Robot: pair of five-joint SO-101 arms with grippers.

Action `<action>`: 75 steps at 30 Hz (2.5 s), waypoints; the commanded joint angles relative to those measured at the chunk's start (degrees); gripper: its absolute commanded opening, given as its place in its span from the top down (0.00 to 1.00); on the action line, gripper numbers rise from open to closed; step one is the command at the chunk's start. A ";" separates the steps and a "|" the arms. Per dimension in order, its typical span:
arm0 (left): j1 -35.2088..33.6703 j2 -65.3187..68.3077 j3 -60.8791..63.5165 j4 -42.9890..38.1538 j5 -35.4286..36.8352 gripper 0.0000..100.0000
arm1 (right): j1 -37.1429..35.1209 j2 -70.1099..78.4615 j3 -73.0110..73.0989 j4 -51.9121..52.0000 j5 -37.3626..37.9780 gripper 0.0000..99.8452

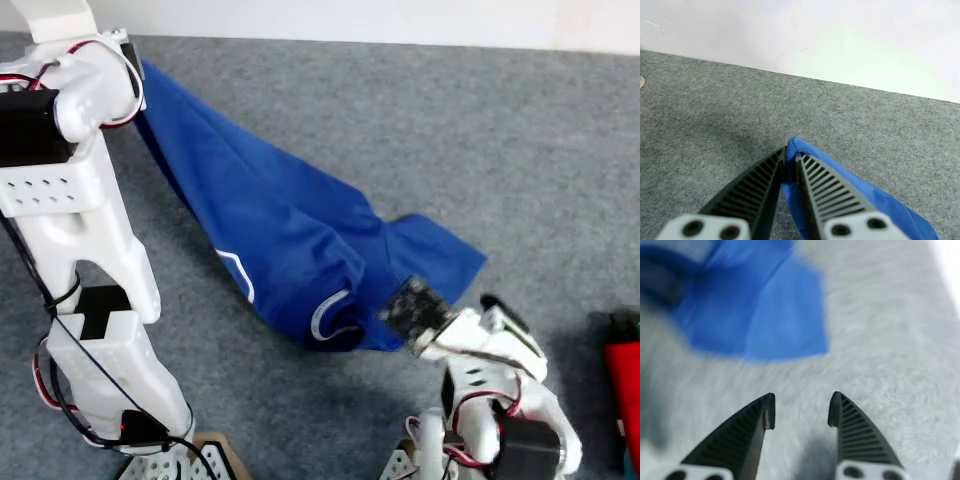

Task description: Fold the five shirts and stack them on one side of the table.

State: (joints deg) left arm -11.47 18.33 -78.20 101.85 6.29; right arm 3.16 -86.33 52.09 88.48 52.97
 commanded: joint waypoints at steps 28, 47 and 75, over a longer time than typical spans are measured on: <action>-0.48 -1.98 4.18 0.26 0.62 0.99 | -34.95 72.04 -20.26 -46.81 -65.14 0.82; -0.66 -1.98 4.62 0.26 0.62 0.99 | -27.82 90.86 -27.03 -55.43 -61.45 0.82; -0.66 -1.89 13.58 -4.66 0.62 0.99 | -2.15 78.55 -43.03 -49.01 -61.10 0.99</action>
State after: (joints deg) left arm -11.47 18.42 -64.84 99.38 6.29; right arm -4.04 -4.66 15.69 39.08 -9.19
